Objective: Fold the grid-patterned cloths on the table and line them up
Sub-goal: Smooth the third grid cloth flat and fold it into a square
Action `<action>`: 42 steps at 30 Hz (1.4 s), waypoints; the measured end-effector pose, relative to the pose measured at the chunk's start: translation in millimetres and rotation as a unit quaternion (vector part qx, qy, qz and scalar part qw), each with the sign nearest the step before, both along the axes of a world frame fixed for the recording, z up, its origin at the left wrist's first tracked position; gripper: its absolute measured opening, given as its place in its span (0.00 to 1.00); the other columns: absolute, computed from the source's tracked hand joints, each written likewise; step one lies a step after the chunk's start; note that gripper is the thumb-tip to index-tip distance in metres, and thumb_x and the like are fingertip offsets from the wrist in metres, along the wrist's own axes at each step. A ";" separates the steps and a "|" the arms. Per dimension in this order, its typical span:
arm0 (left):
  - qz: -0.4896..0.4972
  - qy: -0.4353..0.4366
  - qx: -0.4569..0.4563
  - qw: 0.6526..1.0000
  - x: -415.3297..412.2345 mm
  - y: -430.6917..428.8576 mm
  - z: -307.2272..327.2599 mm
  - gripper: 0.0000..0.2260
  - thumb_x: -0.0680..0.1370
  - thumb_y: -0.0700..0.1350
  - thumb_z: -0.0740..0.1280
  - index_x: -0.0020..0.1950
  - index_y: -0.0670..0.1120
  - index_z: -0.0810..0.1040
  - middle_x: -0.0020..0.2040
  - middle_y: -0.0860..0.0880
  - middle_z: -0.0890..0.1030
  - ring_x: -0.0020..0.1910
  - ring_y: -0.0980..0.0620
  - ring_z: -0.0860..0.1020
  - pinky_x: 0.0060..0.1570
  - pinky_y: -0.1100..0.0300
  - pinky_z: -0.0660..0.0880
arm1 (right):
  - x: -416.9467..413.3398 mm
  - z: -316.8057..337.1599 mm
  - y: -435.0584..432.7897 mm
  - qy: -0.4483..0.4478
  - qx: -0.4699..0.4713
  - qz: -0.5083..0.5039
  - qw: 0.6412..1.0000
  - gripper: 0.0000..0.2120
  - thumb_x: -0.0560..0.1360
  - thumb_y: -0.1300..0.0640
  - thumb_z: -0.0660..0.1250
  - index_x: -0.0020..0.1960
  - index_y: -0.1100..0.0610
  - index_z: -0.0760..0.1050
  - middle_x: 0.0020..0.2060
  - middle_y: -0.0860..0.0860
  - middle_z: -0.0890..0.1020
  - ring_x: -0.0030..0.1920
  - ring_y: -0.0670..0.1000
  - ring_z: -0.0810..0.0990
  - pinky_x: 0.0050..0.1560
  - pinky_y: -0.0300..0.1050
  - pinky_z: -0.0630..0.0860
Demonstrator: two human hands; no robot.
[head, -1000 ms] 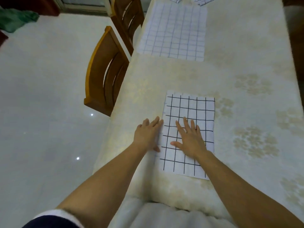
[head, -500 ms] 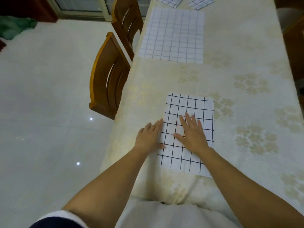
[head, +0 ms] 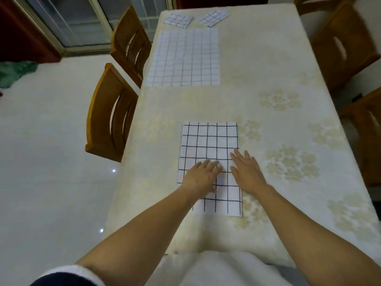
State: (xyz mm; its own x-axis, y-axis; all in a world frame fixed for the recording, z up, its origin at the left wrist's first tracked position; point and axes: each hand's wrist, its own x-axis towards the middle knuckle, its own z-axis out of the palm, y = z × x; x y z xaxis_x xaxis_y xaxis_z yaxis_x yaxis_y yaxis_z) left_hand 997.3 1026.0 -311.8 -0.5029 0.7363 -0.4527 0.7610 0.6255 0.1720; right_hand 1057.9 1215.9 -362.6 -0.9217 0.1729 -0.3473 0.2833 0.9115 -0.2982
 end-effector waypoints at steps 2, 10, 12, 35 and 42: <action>-0.016 -0.020 -0.008 1.000 15.4 23.6 -2.9 0.39 0.79 0.54 0.70 0.83 0.48 0.51 0.83 0.48 0.51 0.82 0.45 0.51 0.79 0.48 0.51 | -3.2 -1.8 2.4 0.003 0.005 0.001 1.000 0.27 0.85 0.49 0.50 0.81 0.52 0.49 0.81 0.47 0.47 0.80 0.56 0.43 0.79 0.54 0.44; -0.069 0.003 -0.104 0.992 34.8 46.3 -24.4 0.50 0.75 0.57 0.74 0.83 0.48 0.42 0.83 0.48 0.43 0.82 0.41 0.47 0.78 0.46 0.53 | -16.4 -11.5 34.6 -0.005 0.052 0.035 0.998 0.28 0.85 0.46 0.48 0.81 0.51 0.45 0.81 0.44 0.46 0.80 0.56 0.44 0.78 0.58 0.46; -0.078 0.017 -0.117 0.990 34.5 50.2 -24.6 0.52 0.74 0.58 0.75 0.83 0.49 0.41 0.83 0.48 0.42 0.81 0.41 0.49 0.76 0.45 0.58 | -27.0 -11.6 45.0 -0.010 0.060 0.029 0.998 0.28 0.85 0.45 0.48 0.81 0.49 0.44 0.80 0.42 0.45 0.80 0.55 0.43 0.78 0.60 0.44; -0.028 -0.040 -0.031 0.998 8.3 47.3 -28.3 0.58 0.63 0.65 0.79 0.81 0.56 0.45 0.79 0.52 0.63 0.73 0.45 0.63 0.69 0.43 0.65 | -8.8 -6.9 39.3 0.068 -0.099 -0.054 0.991 0.34 0.80 0.44 0.64 0.81 0.46 0.51 0.81 0.50 0.49 0.80 0.57 0.46 0.79 0.55 0.49; -0.081 -0.046 -0.068 0.993 -16.6 54.2 -23.1 0.45 0.76 0.58 0.72 0.84 0.51 0.47 0.83 0.55 0.48 0.75 0.43 0.61 0.73 0.49 0.65 | 63.4 -15.7 19.4 0.029 -0.059 -0.099 0.993 0.40 0.78 0.38 0.61 0.81 0.48 0.44 0.80 0.47 0.40 0.79 0.52 0.36 0.78 0.52 0.38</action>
State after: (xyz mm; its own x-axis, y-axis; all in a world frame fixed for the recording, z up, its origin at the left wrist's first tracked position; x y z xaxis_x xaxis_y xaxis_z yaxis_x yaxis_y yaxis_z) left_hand 980.7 1080.2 -334.8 -0.3338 0.7332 -0.5925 0.8388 0.5178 0.1682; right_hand 1121.4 1235.3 -378.4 -0.8923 0.3144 -0.3239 0.4333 0.7974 -0.4199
